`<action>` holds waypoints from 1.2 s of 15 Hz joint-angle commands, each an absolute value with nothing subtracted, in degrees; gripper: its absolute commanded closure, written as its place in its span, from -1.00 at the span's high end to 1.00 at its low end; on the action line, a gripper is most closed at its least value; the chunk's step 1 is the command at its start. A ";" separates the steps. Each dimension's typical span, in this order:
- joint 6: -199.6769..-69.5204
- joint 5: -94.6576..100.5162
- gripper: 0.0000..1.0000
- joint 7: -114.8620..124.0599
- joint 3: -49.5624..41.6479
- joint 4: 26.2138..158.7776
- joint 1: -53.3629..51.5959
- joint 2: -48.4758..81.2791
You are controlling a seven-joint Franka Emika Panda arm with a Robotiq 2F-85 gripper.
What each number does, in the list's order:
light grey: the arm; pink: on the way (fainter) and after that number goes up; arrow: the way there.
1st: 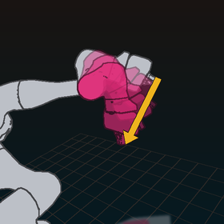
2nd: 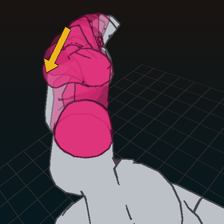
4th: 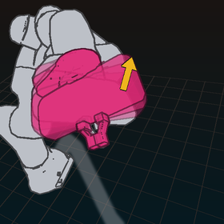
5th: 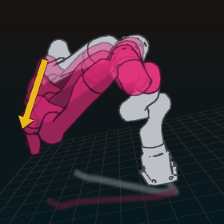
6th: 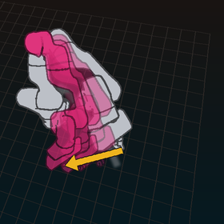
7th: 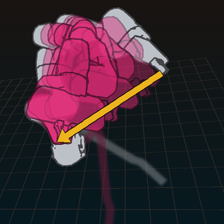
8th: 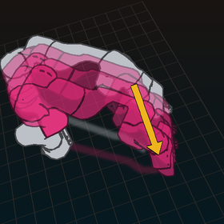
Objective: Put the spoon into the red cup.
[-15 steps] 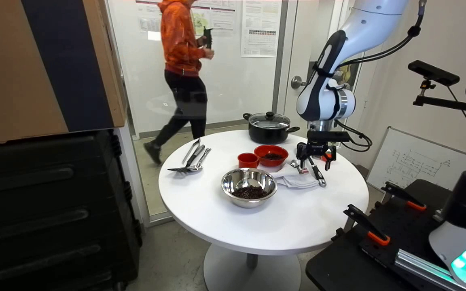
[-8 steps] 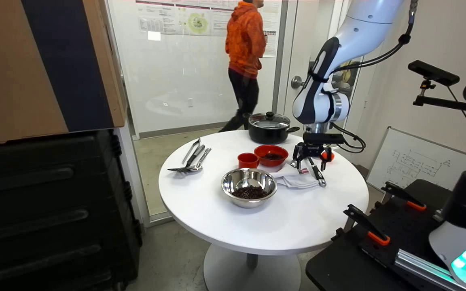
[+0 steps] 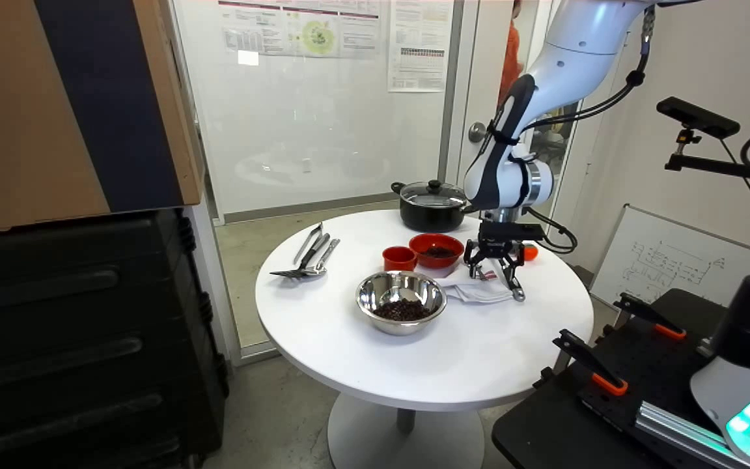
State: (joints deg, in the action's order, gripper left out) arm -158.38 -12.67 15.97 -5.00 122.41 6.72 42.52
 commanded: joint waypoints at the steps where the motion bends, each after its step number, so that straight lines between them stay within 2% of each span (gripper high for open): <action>1: -160.70 -14.31 1.00 16.77 -4.86 120.21 6.48 44.85; 2: -160.83 -14.47 0.95 16.87 -4.87 119.95 6.53 45.08; 3: -160.82 -14.67 0.58 16.90 -4.78 119.74 6.65 45.22; 6: -160.40 -14.93 0.31 17.07 -4.72 119.41 6.76 45.30; 10: -160.44 -15.34 -0.35 16.93 -4.56 119.40 7.08 45.01; 14: -160.43 -15.52 -0.91 16.83 -4.60 119.33 7.15 44.95; 16: -160.44 -15.49 -0.99 16.77 -4.65 119.32 7.18 44.90; 18: -160.14 -15.64 -0.92 16.38 -4.40 119.60 7.68 44.29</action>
State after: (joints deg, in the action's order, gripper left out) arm -159.61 -14.29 16.76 -4.96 120.14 6.95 44.14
